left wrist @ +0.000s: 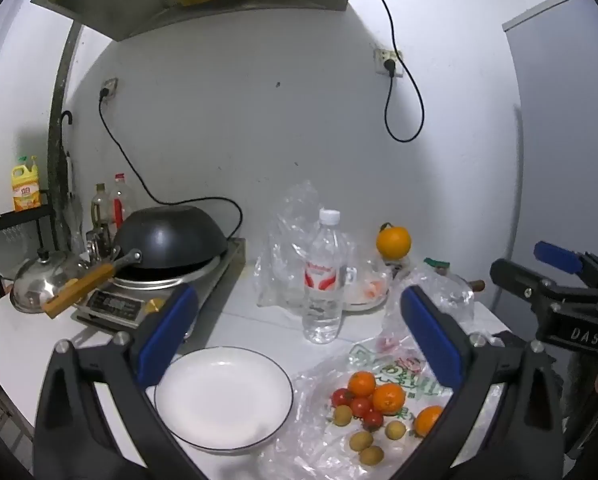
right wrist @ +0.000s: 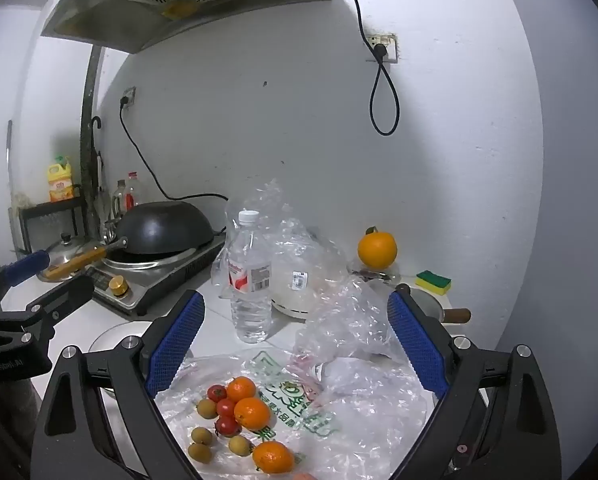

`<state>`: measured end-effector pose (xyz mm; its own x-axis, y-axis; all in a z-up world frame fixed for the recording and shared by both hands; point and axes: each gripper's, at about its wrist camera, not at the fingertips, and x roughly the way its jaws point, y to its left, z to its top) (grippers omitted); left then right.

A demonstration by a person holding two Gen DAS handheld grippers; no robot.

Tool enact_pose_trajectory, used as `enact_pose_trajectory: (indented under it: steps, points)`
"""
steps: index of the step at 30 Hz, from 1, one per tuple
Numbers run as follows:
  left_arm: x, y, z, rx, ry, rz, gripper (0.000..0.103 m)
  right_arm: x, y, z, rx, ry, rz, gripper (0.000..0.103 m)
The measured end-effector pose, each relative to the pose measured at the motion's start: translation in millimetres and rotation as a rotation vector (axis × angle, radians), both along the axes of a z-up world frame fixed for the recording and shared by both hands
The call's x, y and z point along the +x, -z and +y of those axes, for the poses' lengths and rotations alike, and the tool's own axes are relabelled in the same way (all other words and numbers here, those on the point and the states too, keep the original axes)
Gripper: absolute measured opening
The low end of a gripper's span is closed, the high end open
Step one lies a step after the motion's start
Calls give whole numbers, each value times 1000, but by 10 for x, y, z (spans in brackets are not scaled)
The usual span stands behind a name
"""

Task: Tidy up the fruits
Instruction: 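Move both tools from the start pose toward the fruit on the plastic bag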

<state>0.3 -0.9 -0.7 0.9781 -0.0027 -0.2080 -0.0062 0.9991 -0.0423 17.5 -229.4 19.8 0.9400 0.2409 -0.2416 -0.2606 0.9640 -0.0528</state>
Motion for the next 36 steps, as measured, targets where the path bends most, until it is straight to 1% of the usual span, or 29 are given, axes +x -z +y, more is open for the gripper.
enact_pose_trajectory:
  steps: [3,4,6,12,18,20,30,36]
  points:
    - [-9,6,-22,6,5,-1,102,-4,11,-13,2,5,2,95]
    - [-4,47,-94,7,5,-4,102,-5,12,-22,3,5,1,95]
    - [-56,30,-1,4,2,-4,102,-6,15,-32,5,7,1,95]
    - [52,19,18,0,1,-3,102,-13,38,-65,11,12,4,95]
    - [-4,-19,-45,20,1,-5,102,-31,51,-86,14,12,4,95]
    - [-6,-14,-41,8,2,-6,102,-37,53,-89,15,11,4,95]
    - [-34,-26,-67,24,6,-12,102,-24,53,-100,16,10,6,95]
    - [-30,-42,-66,20,6,-6,102,-23,50,-99,16,10,5,95]
